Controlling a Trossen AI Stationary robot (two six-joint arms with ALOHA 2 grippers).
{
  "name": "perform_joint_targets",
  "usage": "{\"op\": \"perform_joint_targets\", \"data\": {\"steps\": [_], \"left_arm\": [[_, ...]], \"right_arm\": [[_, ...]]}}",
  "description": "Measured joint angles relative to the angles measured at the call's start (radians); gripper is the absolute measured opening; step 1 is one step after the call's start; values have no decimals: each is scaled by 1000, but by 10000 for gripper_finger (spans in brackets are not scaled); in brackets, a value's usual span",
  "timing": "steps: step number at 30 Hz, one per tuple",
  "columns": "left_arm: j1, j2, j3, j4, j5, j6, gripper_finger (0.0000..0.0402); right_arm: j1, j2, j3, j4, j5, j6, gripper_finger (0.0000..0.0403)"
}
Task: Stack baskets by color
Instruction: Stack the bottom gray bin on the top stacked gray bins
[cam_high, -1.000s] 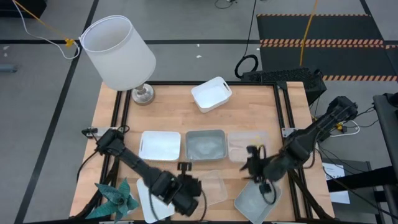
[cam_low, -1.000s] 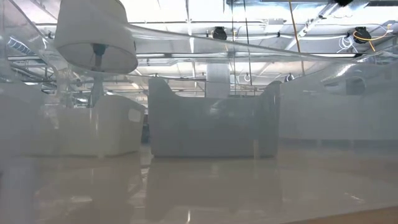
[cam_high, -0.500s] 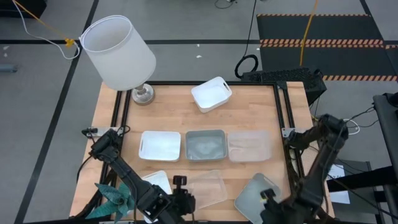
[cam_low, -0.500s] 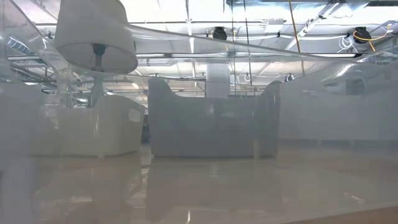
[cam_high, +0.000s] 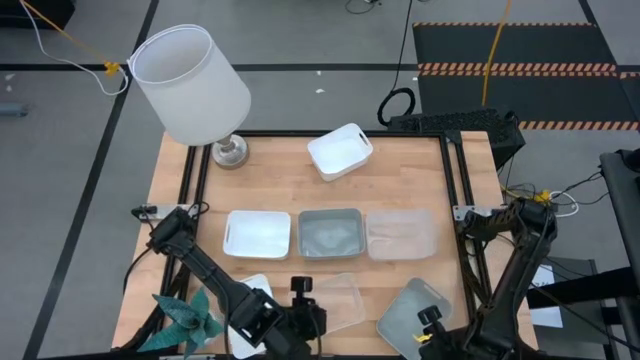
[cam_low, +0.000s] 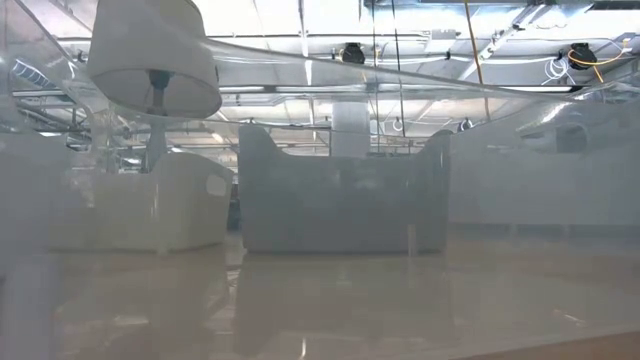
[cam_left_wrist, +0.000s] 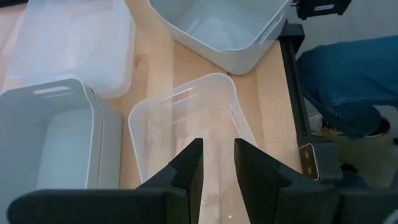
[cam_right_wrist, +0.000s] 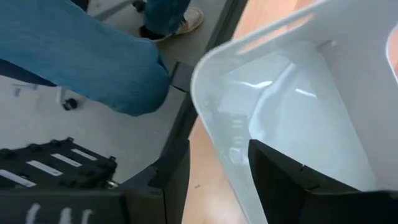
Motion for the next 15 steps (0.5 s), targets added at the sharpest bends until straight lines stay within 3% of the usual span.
{"op": "perform_joint_targets", "data": {"steps": [8, 15], "left_arm": [[33, 0, 0, 33, 3, 65, 90], [53, 0, 0, 45, 12, 128, 90]], "right_arm": [[-2, 0, -80, 62, -24, -3, 119], [-5, -1, -86, 103, -102, -29, 28]]}}
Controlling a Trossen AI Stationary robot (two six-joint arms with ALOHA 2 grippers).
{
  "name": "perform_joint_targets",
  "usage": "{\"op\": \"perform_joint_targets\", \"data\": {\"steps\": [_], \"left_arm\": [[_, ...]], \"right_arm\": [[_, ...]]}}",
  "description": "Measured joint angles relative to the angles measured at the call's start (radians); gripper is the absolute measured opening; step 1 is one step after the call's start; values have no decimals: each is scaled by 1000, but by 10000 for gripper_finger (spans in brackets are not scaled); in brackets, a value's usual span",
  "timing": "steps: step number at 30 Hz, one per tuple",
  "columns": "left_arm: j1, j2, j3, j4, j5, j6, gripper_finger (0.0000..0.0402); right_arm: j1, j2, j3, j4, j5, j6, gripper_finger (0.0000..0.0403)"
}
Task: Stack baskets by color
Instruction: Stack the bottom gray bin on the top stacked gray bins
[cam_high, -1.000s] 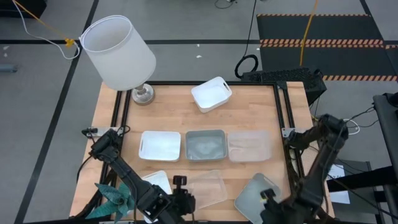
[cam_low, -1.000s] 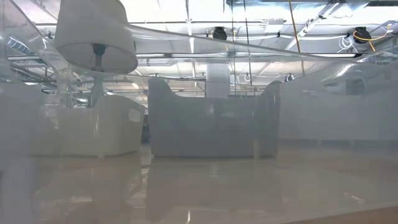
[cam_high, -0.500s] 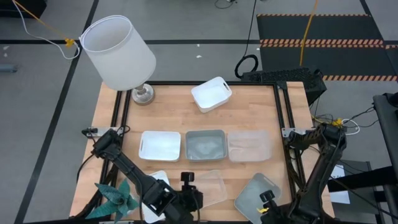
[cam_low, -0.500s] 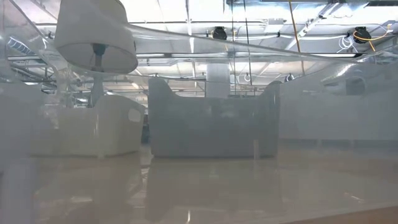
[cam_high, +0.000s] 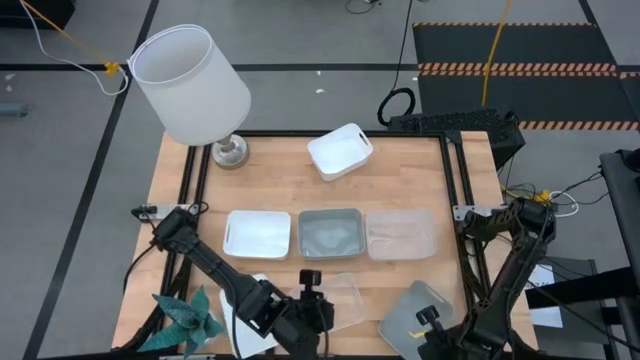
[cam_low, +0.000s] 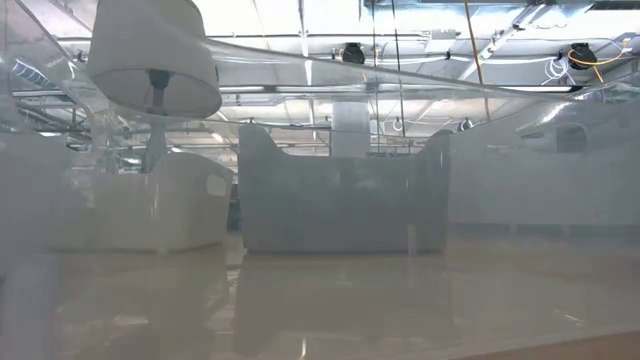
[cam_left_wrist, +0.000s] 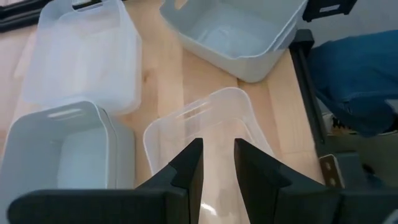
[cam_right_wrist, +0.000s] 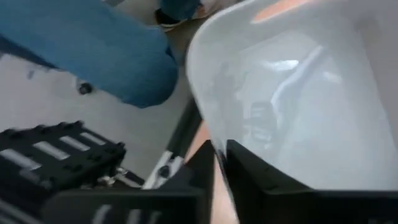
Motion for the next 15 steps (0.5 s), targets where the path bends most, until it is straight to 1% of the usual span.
{"op": "perform_joint_targets", "data": {"steps": [2, 5, 9, 12, 15], "left_arm": [[8, 0, 0, 9, 0, 21, 90], [20, 0, 0, 22, 0, 48, 90], [29, 0, 0, 85, 15, 112, 92], [29, 0, 0, 150, 62, 187, 102], [25, 1, 0, 216, 77, 276, 124]], "right_arm": [[0, -5, 0, 16, -22, -17, 9], [1, -21, 1, 40, -31, -18, 10], [0, -60, 1, 48, -29, -24, 3], [0, -95, 1, 49, -26, -28, 3], [0, -133, 1, 52, -27, -76, 2]]}}
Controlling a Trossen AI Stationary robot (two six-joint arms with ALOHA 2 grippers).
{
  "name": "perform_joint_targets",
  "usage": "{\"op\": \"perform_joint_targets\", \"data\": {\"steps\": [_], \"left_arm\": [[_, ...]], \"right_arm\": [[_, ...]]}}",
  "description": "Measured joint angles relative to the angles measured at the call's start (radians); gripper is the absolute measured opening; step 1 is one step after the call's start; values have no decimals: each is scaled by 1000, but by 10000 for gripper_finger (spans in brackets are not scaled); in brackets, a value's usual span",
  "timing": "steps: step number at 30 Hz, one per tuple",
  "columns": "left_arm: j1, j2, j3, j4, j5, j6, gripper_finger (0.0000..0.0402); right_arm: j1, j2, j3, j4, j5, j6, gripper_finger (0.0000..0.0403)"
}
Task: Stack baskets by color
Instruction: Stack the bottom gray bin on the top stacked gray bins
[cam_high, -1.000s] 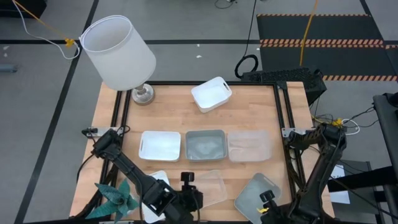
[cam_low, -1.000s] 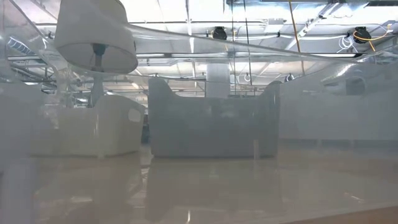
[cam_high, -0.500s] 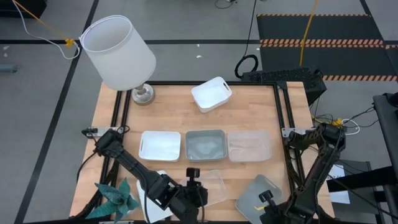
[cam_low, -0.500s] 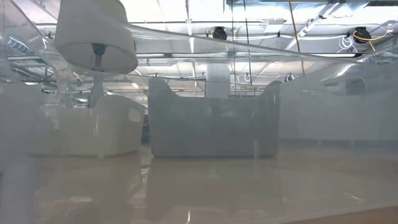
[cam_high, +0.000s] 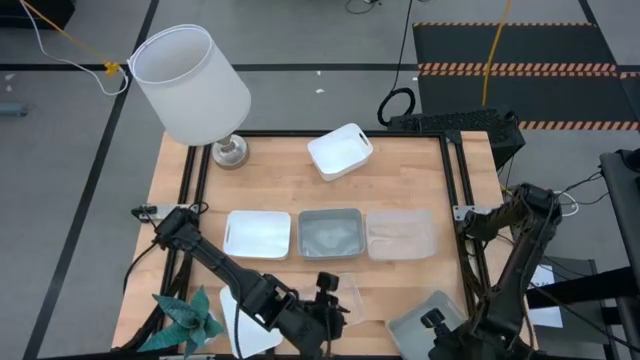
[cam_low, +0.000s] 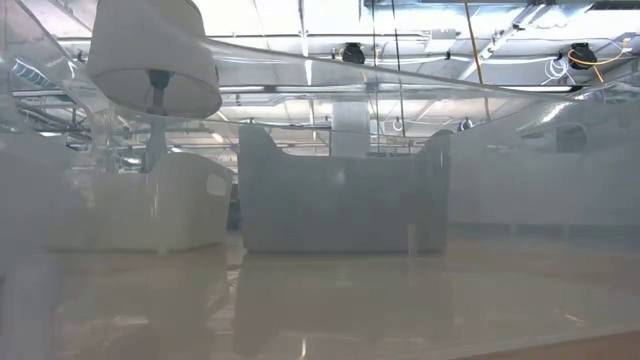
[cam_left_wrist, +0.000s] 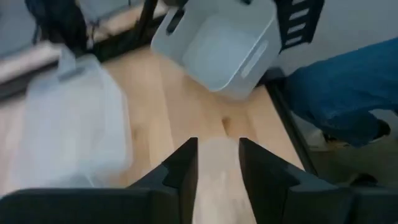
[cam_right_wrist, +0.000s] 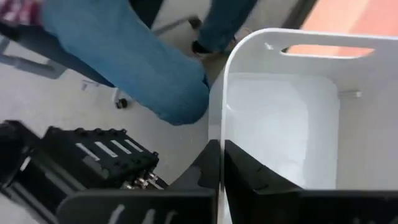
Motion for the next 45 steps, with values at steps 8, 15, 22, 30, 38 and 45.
{"op": "perform_joint_targets", "data": {"steps": [8, 15, 22, 30, 38, 45], "left_arm": [[-7, 0, 0, 76, 10, 224, 187], [5, 6, 0, 123, 51, 307, 198], [10, 37, 0, 200, 88, 418, 198], [16, 47, 0, 257, 221, 461, 198], [18, 47, 0, 332, 244, 565, 198], [23, 47, 0, 348, 277, 585, 198]], "right_arm": [[0, -103, 1, 87, 13, -242, 1], [0, -149, 2, 83, 32, -531, 1], [-7, -153, 2, 73, 110, -810, 1], [-19, -152, 2, 58, 104, -1106, 0], [-43, -145, 2, 25, 101, -1356, 0], [-84, -134, 1, 14, 50, -1447, 0]]}}
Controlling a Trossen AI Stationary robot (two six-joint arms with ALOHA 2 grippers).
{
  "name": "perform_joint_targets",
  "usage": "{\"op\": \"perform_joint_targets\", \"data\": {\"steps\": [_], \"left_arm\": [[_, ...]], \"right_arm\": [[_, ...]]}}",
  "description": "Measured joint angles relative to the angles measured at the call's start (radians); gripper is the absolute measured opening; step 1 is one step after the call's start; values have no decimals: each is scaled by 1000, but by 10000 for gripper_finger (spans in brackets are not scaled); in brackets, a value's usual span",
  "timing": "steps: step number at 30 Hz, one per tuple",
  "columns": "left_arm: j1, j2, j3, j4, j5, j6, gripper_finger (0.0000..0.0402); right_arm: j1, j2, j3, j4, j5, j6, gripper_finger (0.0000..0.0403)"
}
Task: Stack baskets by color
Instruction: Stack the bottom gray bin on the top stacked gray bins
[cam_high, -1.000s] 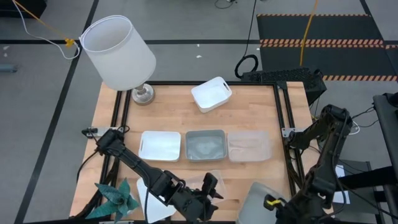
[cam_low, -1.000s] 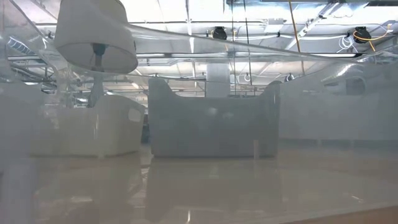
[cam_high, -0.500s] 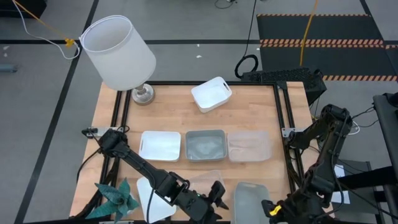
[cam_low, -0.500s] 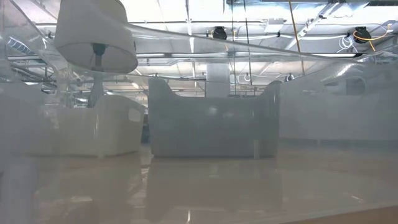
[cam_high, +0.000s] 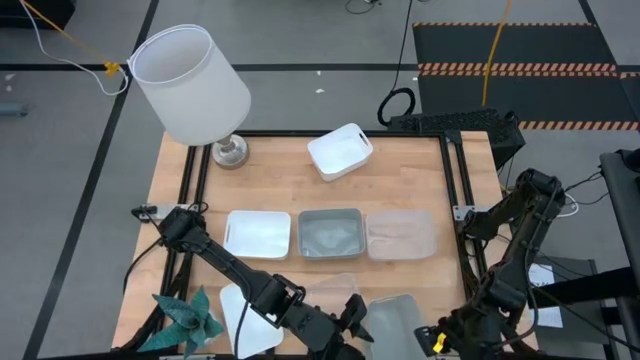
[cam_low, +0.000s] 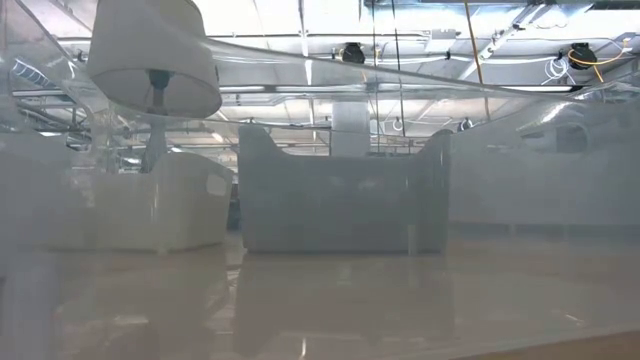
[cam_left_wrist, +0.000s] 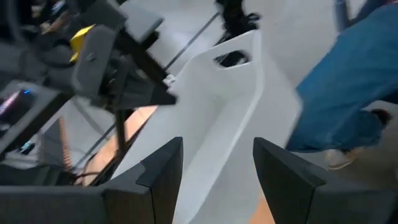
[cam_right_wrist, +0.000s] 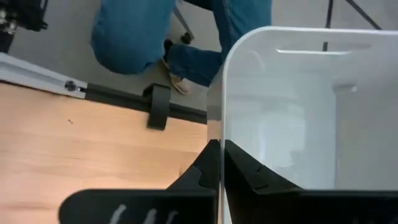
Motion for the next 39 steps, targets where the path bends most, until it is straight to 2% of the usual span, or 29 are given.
{"op": "perform_joint_targets", "data": {"steps": [4, 17, 22, 30, 35, 39], "left_arm": [[-2, 3, 0, -1, 33, -2, 198], [36, 45, 1, -92, 19, 12, 192], [50, 45, 1, -104, 66, 33, 141], [53, 45, 0, -150, 83, 81, 46], [51, 46, 0, -160, 91, 93, 15], [52, 46, -1, -172, 89, 83, 11]], "right_arm": [[-23, -1, 0, 3, -2, -24, 0], [-83, -1, 0, 7, -54, -68, 0], [-88, -1, 0, 2, -54, -42, 0], [-89, -1, 0, 20, -46, 11, 9], [-89, -1, 0, 27, 0, 105, 11], [-88, -2, 0, 34, 31, 174, 27]]}}
